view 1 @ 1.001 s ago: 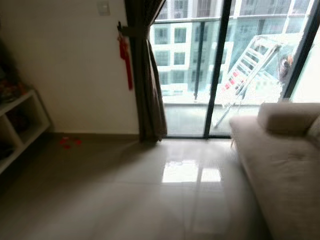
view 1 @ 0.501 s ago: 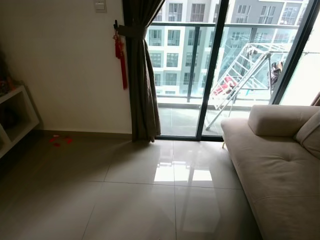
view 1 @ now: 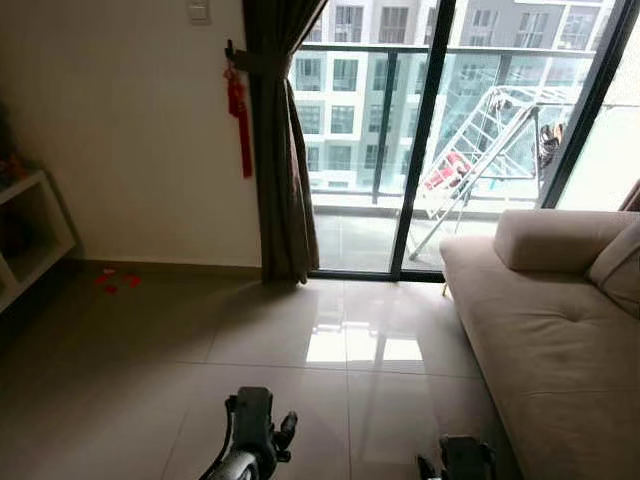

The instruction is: Move the pillow to the sofa from floor

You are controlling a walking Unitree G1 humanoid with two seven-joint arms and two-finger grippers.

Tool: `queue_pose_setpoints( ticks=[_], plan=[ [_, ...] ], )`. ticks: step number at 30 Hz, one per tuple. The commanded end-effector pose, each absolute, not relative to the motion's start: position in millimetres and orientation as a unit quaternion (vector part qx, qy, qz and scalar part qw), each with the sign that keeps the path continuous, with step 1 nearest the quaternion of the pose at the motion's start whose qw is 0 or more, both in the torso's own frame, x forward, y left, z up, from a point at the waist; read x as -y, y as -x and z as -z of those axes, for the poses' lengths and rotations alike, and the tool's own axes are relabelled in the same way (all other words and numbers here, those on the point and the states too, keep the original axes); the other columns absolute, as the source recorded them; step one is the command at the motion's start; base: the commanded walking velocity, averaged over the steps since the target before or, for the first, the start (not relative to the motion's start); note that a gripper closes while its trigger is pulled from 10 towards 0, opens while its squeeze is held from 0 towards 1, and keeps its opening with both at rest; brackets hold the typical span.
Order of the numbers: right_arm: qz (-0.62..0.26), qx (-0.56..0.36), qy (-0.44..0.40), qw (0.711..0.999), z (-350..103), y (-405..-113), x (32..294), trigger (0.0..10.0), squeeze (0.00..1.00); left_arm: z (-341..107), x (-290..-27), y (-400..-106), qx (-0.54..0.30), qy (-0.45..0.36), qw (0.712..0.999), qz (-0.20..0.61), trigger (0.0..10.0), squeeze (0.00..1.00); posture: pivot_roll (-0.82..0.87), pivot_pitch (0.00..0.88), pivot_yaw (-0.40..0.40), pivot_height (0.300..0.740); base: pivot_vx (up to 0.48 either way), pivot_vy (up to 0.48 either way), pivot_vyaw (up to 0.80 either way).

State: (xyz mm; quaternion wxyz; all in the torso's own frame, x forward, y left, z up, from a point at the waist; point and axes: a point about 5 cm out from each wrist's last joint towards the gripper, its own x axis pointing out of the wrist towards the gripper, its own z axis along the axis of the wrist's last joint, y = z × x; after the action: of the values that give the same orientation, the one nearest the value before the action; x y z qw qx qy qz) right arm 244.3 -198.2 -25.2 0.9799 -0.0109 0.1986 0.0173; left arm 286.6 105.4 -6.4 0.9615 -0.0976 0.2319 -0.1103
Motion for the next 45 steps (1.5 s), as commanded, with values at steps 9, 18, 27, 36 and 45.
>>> queue_pose_setpoints(
  ticks=[9,18,27,36,45],
  plan=[
    [-0.066,-0.027,0.034,0.997,-22,-258,189,10.0,0.00,-34,-122,-312,-0.091,0.121,0.984,0.093,10.0,0.00,0.00,0.000,-0.009,0.740,0.000,0.000,0.00],
    [-0.065,0.037,0.062,0.995,-46,-249,186,10.0,0.00,-48,-121,-309,-0.036,0.102,0.985,0.131,10.0,0.00,0.01,0.000,-0.001,0.740,0.000,0.000,0.00],
    [-0.067,0.035,0.047,0.996,-54,-236,190,10.0,0.00,-55,-134,-299,-0.008,0.105,0.985,0.139,10.0,0.00,0.01,0.000,0.000,0.740,0.000,0.000,-0.27],
    [-0.054,0.023,0.035,0.998,-55,-236,184,10.0,0.00,-54,-127,-297,-0.021,0.108,0.983,0.146,10.0,0.00,0.00,0.000,0.005,0.740,0.000,0.000,-0.80],
    [-0.058,0.011,0.030,0.998,-56,-235,179,10.0,0.00,-57,-125,-294,-0.025,0.113,0.982,0.151,10.0,0.00,0.01,0.000,0.007,0.740,0.000,0.000,-0.80]
  ],
)
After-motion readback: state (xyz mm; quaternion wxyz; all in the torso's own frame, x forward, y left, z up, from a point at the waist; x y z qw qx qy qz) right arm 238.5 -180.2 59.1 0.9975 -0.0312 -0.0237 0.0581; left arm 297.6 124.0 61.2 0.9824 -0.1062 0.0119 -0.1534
